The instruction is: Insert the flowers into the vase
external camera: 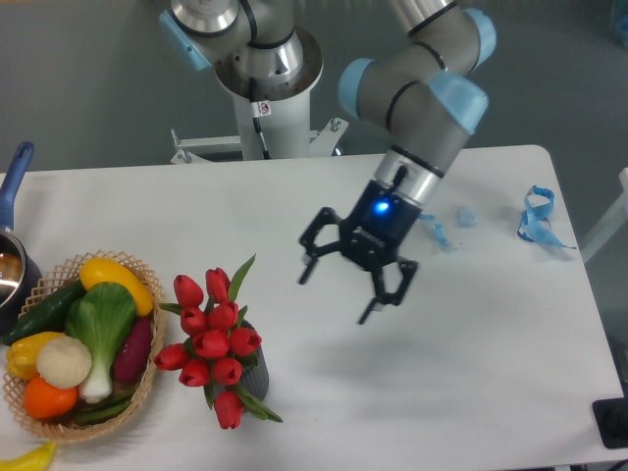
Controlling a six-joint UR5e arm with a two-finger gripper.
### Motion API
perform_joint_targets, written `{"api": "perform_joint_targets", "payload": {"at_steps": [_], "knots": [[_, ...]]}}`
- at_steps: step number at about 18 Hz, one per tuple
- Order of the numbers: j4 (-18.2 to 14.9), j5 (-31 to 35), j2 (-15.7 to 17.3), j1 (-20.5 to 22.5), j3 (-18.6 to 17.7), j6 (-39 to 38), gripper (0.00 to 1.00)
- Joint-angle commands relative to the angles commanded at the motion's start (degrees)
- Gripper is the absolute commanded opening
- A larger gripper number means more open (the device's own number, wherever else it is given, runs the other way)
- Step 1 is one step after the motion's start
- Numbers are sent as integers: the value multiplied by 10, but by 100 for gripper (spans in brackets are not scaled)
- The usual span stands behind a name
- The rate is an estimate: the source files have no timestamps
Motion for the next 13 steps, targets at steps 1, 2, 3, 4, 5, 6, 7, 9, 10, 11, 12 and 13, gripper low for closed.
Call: {"api": "perform_joint_targets", "payload": {"at_steps": [1,2,3,4,5,6,7,9,10,11,12,13], "knots": [[0,20,0,9,0,0,100],[0,40,0,16,-1,1,100],[0,59,1,21,0,2,100],[-1,77,3,24,-1,4,100],[-1,92,3,25,0,5,100],[0,108,3,25,1,5,100],[-1,132,4,24,1,6,100],[-1,202,7,23,3,8,100],[-2,230,6,21,5,11,100],[-2,246,6,19,4,15,100],[-3,259,5,19,4,31,100],[-4,272,5,19,4,58,100]]}}
